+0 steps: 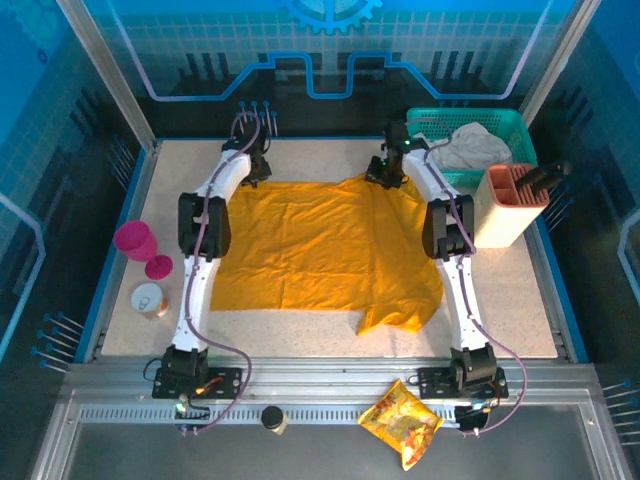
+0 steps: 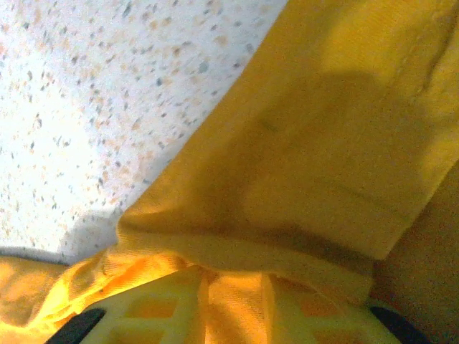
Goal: Fold and stack the t-shirts
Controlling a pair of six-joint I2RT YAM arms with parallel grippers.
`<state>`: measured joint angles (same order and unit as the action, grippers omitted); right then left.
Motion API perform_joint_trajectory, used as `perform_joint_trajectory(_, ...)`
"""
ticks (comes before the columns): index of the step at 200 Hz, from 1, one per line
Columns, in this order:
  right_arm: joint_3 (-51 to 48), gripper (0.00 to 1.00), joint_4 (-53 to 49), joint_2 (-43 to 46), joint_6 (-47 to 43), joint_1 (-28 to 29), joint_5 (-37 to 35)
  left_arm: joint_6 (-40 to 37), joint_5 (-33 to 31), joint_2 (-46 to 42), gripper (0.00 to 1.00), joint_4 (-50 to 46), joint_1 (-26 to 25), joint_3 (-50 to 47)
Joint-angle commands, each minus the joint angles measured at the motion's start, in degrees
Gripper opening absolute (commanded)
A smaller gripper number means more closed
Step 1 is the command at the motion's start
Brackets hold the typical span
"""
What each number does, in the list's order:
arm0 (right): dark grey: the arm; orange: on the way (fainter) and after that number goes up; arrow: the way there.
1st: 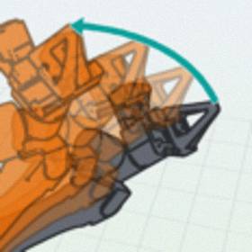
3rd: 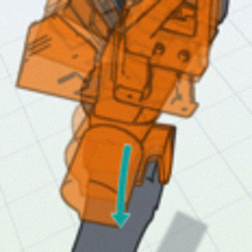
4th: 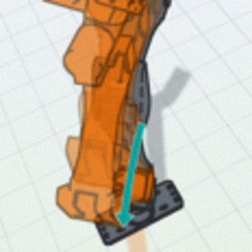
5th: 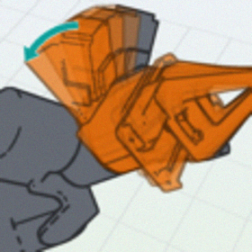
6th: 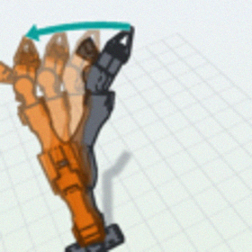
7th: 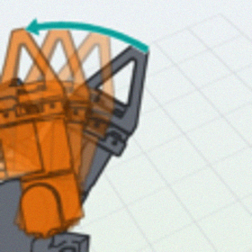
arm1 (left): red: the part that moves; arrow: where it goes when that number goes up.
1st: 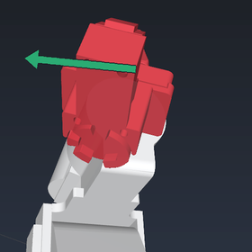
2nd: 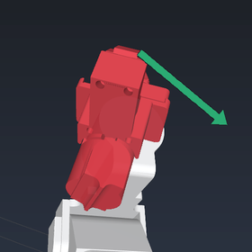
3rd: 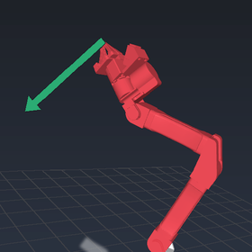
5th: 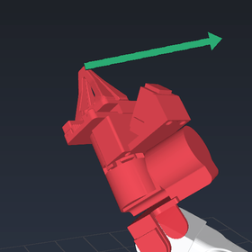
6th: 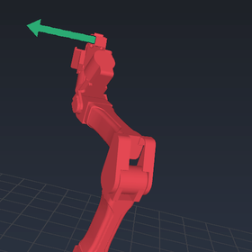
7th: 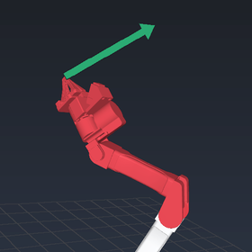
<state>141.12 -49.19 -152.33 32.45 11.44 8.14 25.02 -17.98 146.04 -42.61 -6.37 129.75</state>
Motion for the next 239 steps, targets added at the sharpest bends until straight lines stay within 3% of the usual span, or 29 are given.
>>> perform_joint_trajectory(1, -3.51, 0.29, 0.76, 5.62, -5.35, 2.77, -0.71, -1.69, 1.31, -15.62, 0.33, 11.3, -0.4, -10.41)
perform_joint_trajectory(7, -5.0, 0.3, 1.82, 6.98, -6.07, 3.09, -1.16, -1.72, 0.48, -18.52, 0.29, 11.83, -0.4, -12.6)
perform_joint_trajectory(23, -8.98, 0.28, 4.35, 10.57, -7.04, 3.63, -2.0, -1.43, -2.62, -23.9, 0.0, 9.04, -0.31, -15.23)
perform_joint_trajectory(52, -12.32, 0.17, 4.95, 13.78, -7.12, 3.85, -1.71, -0.55, -3.82, -26.6, 0.0, 2.53, -0.09, -18.07)
perform_joint_trajectory(79, -14.46, 0.0, 2.94, 15.56, -6.65, 4.18, -0.85, 1.67, -1.01, -21.59, 0.0, -2.84, 0.88, -17.16)
perform_joint_trajectory(138, -32.49, 0.0, 6.01, 28.12, -6.96, 6.97, -1.87, 3.55, 6.3, -6.35, 0.0, -12.67, 2.24, -5.24)
perform_joint_trajectory(188, -48.38, 0.0, 12.26, 34.54, -3.39, 10.62, -1.12, 4.03, 7.42, -3.31, 0.0, -10.24, 2.24, -3.71)
perform_joint_trajectory(239, -55.66, 0.0, 15.59, 33.29, 0.04, 12.66, -1.42, 4.45, 8.98, -1.91, 0.0, -10.69, 2.24, -1.17)
